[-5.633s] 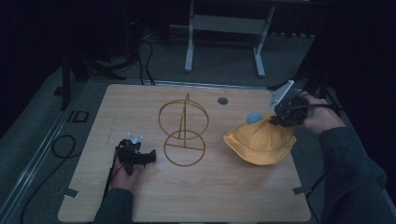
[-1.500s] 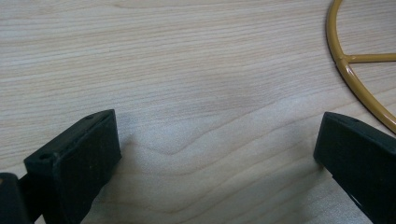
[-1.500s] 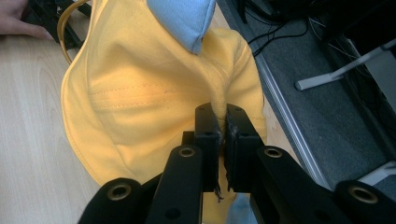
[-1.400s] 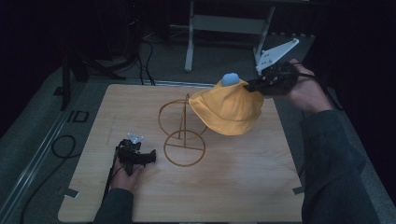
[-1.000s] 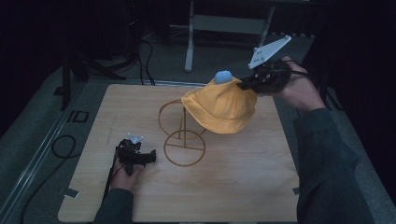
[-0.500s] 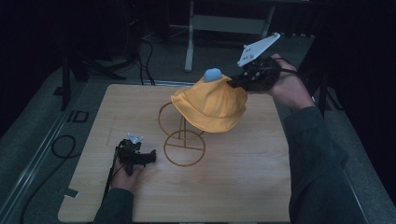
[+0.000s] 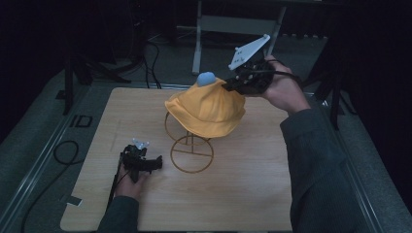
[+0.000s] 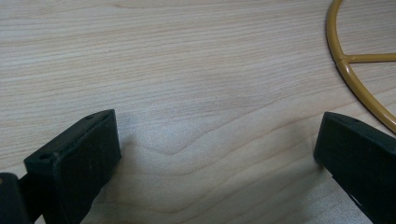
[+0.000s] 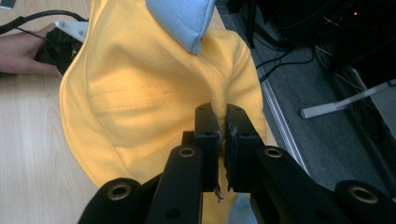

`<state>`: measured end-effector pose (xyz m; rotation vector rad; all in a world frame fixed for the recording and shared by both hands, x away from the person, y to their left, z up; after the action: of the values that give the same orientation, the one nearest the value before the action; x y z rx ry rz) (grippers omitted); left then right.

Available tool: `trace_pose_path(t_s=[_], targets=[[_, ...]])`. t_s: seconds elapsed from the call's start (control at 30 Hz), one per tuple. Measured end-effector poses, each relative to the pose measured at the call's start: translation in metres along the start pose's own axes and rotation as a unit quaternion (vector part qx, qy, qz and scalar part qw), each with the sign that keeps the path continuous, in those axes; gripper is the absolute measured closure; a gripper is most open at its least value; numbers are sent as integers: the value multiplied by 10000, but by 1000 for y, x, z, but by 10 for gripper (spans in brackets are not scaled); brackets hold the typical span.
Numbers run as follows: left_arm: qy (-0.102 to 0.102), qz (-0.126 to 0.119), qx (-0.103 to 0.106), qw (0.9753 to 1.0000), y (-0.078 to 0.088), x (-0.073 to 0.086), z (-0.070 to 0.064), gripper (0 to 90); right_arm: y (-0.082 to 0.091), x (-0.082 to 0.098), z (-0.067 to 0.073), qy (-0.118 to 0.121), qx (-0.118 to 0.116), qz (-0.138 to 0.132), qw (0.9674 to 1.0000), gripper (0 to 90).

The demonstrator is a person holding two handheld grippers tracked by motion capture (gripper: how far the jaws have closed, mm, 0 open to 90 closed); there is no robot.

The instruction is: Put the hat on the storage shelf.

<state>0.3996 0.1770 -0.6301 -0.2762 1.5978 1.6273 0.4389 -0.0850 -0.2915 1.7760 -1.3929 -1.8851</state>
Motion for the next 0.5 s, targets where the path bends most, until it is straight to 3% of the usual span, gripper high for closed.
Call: trace_pose_path(t_s=[0.5], targets=[[-1,2,0,10000,0,0,0,4,-31,-18,26,304,-119,209,9992,847]])
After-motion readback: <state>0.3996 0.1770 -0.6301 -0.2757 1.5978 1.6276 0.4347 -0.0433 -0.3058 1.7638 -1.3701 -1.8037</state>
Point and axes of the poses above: each handheld gripper's, and its own axes: y roughly backward along the jaws, x roughly out of its underside, z roughly to its left, the point moved 9 cm from there along -y, roughly forward along the jaws, and after that the axes turned 15 degrees about -y, right-handed, at the moved point
